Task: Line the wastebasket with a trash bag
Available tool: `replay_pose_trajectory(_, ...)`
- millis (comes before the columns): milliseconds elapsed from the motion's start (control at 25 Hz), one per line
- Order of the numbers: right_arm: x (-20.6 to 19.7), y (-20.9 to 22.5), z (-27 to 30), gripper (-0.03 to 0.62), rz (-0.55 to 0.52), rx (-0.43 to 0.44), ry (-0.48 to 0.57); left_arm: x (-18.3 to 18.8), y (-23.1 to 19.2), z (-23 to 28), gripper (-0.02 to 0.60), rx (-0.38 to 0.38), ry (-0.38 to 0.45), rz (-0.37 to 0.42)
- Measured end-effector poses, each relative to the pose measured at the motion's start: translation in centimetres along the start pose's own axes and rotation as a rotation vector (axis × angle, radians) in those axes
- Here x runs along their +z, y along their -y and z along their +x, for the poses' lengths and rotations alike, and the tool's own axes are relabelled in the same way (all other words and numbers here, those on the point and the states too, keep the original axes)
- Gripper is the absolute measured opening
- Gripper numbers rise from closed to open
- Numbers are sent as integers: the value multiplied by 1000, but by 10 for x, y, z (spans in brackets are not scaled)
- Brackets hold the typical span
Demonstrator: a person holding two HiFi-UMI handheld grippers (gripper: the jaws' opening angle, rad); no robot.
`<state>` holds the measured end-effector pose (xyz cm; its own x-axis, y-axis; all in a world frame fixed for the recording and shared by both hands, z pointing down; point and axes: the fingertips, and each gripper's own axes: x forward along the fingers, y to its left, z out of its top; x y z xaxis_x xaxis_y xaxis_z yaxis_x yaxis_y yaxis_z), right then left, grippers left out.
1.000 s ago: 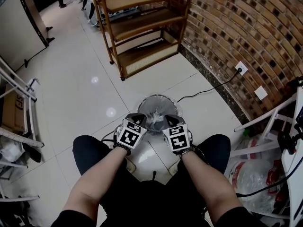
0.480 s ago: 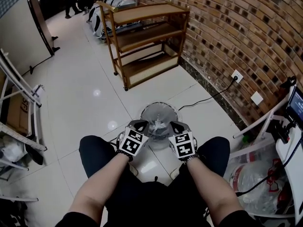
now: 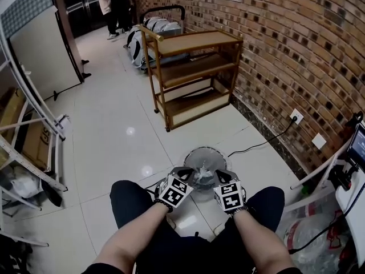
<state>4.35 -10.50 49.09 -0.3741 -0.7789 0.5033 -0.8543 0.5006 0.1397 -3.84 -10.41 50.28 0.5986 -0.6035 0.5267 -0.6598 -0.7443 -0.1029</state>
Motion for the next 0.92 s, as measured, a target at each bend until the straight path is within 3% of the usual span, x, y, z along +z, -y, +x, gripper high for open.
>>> replay_pose_trajectory(920, -1, -1, 4, 2, -9, 2, -5, 6, 5, 1, 2, -9, 4, 35)
